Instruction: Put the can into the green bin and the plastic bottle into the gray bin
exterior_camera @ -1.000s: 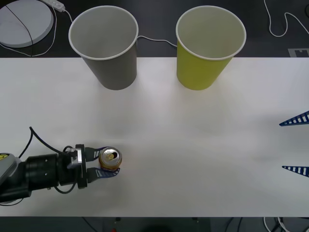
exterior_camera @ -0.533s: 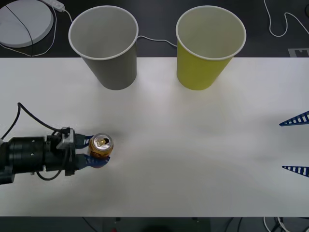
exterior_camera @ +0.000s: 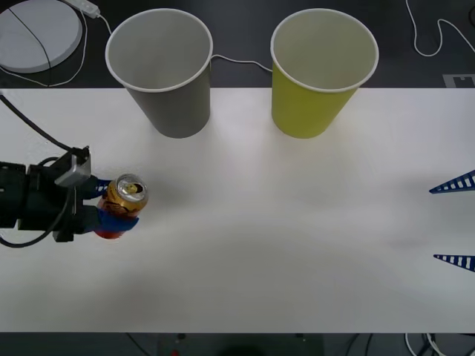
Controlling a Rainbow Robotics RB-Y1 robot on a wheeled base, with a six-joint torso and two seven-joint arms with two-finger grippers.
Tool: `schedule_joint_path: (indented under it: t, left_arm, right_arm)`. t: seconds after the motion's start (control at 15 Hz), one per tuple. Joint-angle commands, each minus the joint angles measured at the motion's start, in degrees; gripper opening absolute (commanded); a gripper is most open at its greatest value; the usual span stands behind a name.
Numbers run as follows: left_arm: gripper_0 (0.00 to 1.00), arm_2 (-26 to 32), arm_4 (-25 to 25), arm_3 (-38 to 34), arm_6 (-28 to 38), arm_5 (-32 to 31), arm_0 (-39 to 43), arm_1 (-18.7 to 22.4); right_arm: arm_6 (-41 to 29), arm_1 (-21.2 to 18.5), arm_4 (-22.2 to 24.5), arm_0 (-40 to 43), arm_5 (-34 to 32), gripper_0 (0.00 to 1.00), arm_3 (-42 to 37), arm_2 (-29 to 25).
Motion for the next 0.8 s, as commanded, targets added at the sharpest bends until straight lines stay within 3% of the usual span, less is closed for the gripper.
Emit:
schedule_joint_path:
  t: [0.07,0.47,0.8]
  left_arm:
    - [0.00,4.88,-6.58,-10.00,13.94,-5.68,-0.97,0.28]
    - [0.00,3.56,-13.79,-12.55,26.95,-12.27,-14.33,0.45]
    - [0.00,-2.68,-14.49,-13.61,35.83,-14.38,-27.25,0.37]
  right_arm:
    - [0.00,0.00,0.00,0.00,0.00,1.00,0.00,0.00]
    - [0.00,0.00,0.00,0.00,0.00,1.00,0.00,0.00]
    - [0.00,0.00,0.00,0.00,0.00,1.00,0.00,0.00]
